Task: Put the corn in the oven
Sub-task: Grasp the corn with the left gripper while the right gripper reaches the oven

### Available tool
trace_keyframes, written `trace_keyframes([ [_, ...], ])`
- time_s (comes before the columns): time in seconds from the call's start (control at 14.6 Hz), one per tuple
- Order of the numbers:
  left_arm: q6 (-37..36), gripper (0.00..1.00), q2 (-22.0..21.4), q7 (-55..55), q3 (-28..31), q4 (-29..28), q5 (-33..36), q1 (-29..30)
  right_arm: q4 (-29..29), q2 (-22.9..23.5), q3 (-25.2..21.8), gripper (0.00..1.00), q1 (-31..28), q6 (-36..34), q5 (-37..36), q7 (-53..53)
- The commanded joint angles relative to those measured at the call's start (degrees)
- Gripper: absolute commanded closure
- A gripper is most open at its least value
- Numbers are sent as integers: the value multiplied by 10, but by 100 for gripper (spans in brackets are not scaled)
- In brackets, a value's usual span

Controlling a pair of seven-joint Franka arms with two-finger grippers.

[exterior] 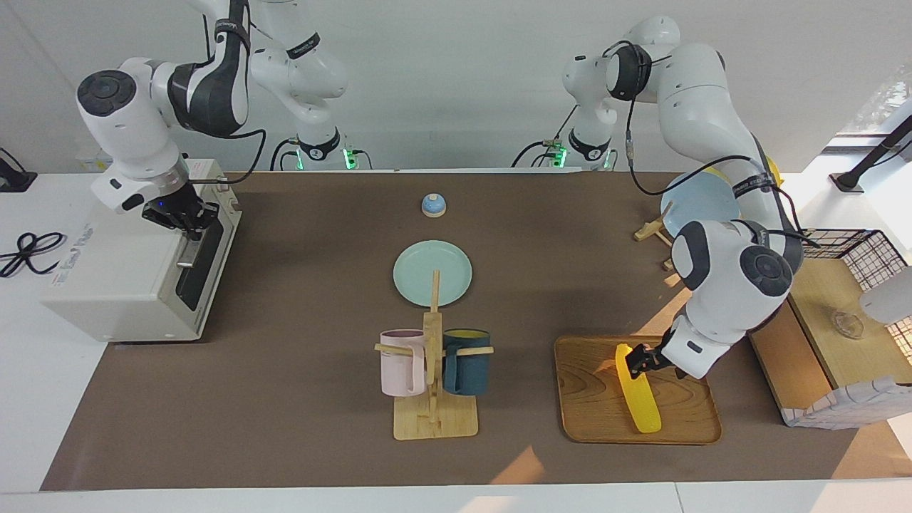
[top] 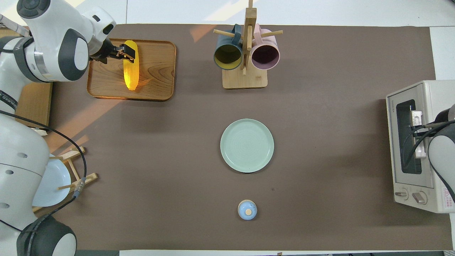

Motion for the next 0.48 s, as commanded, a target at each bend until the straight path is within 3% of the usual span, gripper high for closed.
trace_keyframes([
  [0.0,21,0,30,4,4,26,5,-8,-18,16,6,100,0,30,-2,-4],
  [0.34,49,0,50,6,-3,29,5,-8,-71,32,7,100,17,98,6,51],
  [0.41,49,5,49,7,-3,28,9,-8,-75,41,7,100,20,105,13,64],
])
